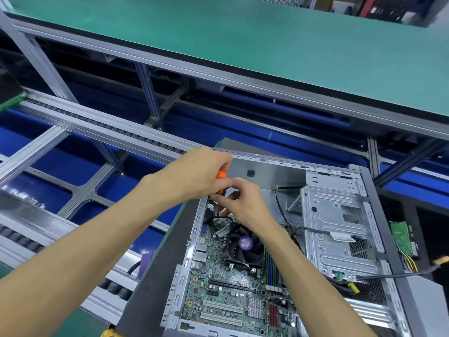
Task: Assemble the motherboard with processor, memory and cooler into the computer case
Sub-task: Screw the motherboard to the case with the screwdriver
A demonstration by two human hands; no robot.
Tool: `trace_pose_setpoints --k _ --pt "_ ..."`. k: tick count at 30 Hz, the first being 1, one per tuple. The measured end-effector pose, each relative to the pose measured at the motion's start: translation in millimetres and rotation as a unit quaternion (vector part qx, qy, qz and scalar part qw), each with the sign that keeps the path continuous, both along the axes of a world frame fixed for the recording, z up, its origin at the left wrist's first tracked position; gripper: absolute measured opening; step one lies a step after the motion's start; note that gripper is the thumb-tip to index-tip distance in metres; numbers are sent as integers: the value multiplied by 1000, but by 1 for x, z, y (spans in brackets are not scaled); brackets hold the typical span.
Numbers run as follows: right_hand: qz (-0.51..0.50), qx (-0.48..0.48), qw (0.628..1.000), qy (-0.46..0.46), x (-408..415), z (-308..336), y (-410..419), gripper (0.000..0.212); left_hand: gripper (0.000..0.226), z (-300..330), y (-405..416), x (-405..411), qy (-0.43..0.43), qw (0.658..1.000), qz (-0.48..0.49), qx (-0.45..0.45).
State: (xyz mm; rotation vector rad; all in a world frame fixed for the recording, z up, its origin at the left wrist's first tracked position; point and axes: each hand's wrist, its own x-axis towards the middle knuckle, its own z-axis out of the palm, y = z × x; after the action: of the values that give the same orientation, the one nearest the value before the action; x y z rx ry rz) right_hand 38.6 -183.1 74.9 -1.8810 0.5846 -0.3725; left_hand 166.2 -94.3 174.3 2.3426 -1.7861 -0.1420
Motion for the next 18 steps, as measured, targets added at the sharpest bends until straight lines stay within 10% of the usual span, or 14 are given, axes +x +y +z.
trace_pose_setpoints --k 8,18 --pt "-47 -15 999 -10 -3 4 13 7 31 -8 6 -9 7 997 59 -48" --pt "-248 41 956 -148 -88 73 15 16 23 22 -2 -75 311 936 -51 -158"
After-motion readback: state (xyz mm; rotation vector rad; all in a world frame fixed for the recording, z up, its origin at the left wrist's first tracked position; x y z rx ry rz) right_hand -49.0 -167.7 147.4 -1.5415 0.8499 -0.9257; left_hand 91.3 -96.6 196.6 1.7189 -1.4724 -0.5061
